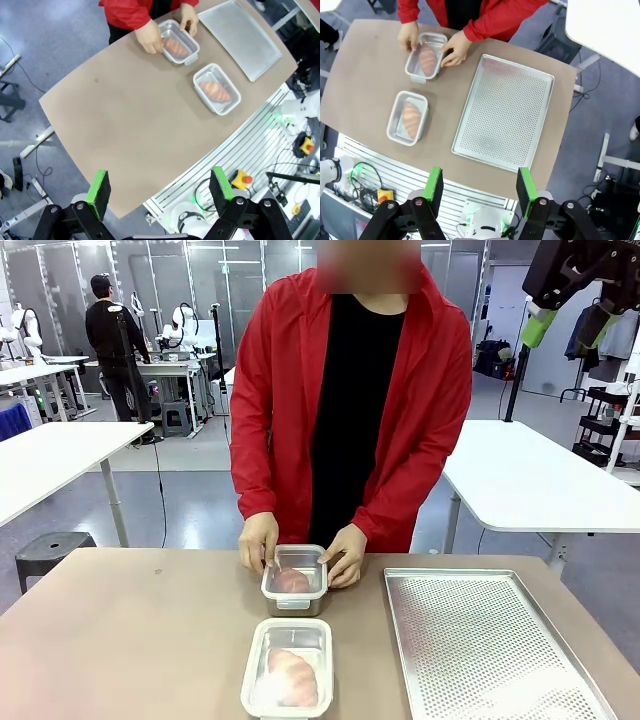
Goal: Place the bread into the airtight container.
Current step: Pick up a Butter Roll and place it into an empty Airtight Container.
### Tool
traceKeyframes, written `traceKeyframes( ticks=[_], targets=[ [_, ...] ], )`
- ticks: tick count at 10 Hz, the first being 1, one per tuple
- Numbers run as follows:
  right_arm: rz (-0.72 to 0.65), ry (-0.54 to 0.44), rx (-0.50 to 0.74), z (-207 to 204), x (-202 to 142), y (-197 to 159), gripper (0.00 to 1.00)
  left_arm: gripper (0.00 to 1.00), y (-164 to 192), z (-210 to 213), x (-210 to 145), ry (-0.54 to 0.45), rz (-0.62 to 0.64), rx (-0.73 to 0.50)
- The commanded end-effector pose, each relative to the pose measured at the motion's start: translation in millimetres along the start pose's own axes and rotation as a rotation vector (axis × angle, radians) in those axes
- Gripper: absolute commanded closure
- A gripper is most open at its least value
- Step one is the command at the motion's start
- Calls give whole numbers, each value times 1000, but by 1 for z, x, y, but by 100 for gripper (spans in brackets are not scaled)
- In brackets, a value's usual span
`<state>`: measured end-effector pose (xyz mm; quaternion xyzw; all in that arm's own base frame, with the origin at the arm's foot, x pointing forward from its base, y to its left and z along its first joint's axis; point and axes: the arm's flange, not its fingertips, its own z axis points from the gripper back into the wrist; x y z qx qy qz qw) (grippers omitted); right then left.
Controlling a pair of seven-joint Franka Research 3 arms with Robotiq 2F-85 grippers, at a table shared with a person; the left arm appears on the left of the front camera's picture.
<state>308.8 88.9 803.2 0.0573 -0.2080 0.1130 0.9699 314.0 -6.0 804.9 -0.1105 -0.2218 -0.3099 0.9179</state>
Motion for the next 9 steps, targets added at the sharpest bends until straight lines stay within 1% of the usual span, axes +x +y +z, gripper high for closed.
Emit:
traceKeyframes(
  ticks=[1,9],
  targets=[
    [1,0,5,2,1,0,26,0,-1,2,-1,3,-10,-12],
    [1,0,5,2,1,0,26,0,-1,2,-1,3,-10,-12]
  ],
)
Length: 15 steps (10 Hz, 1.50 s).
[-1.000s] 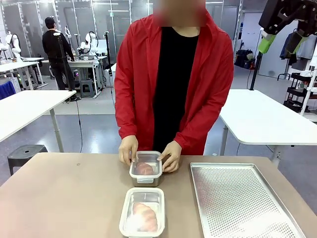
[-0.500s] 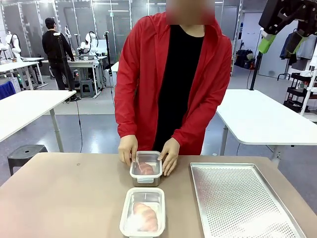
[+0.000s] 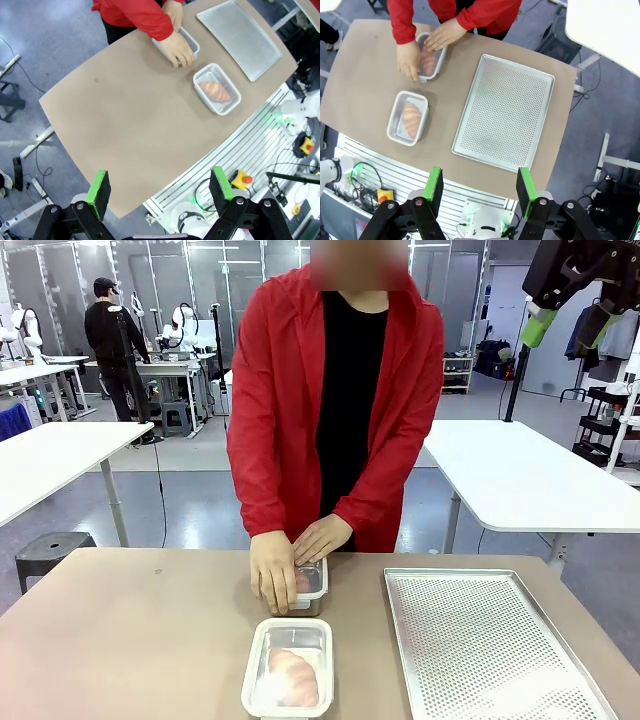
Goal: Place the bread into the airtight container.
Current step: Pick up a Butter Roll and place it into an empty Airtight Container.
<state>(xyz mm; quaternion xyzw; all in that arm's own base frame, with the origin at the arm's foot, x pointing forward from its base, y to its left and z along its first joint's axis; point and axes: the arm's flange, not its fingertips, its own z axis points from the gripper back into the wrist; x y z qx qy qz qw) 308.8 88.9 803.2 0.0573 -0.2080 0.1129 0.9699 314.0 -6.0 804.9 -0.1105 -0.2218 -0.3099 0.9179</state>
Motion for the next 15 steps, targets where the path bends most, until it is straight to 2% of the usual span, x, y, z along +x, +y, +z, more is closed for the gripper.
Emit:
traceKeyframes(
  ticks=[1,15],
  targets=[
    [1,0,5,2,1,0,26,0,-1,2,-1,3,-10,-12],
    [1,0,5,2,1,0,26,0,-1,2,-1,3,-10,-12]
  ],
)
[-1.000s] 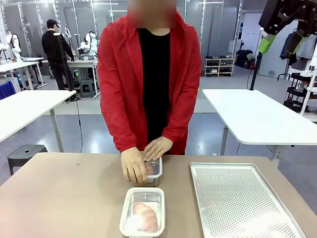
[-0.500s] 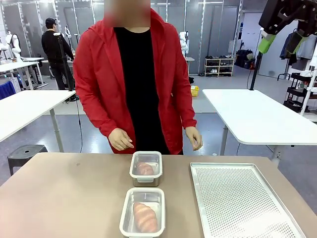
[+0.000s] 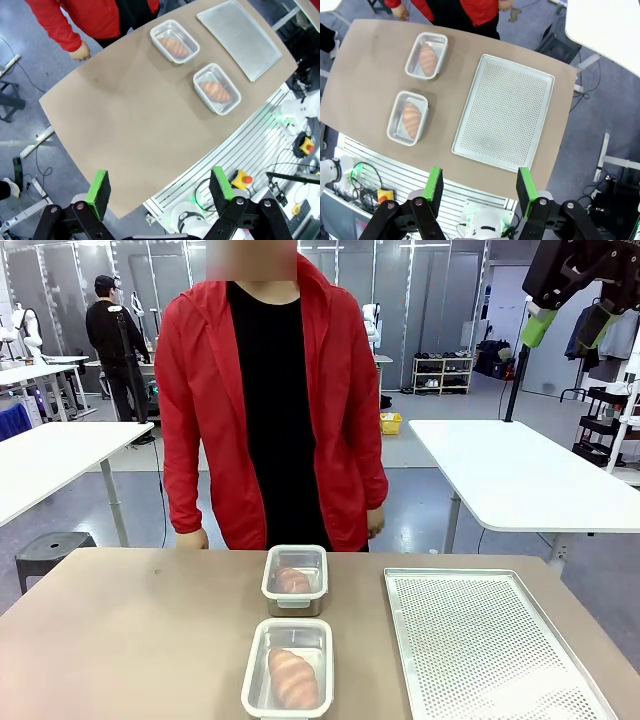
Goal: Place the bread into the airtight container.
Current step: Pick up a Butter Roll and place it into an empty Airtight Container.
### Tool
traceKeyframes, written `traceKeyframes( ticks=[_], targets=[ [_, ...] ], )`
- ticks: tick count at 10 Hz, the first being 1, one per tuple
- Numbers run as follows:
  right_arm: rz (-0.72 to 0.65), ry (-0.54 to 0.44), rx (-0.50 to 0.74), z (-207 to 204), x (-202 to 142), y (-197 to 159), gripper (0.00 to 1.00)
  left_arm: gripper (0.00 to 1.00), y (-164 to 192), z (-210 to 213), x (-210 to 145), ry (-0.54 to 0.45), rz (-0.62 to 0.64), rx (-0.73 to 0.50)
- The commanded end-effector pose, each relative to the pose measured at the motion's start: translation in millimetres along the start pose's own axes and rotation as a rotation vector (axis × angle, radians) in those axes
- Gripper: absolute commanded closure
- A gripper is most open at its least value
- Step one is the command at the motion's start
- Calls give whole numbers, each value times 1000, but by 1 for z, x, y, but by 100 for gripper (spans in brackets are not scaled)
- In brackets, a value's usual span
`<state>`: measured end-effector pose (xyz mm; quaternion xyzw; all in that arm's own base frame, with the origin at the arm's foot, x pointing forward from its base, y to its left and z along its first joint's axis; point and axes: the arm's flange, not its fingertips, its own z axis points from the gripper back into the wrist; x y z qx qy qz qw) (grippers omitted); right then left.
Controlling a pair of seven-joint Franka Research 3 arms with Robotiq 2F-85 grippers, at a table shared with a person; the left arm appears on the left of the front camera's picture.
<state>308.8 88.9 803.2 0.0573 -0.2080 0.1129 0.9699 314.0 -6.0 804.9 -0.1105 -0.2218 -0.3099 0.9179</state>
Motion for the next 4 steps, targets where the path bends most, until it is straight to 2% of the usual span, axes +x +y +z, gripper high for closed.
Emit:
traceKeyframes(
  ticks=[1,4],
  targets=[
    [1,0,5,2,1,0,26,0,-1,2,-1,3,-10,-12],
    [1,0,5,2,1,0,26,0,-1,2,-1,3,-10,-12]
  ],
)
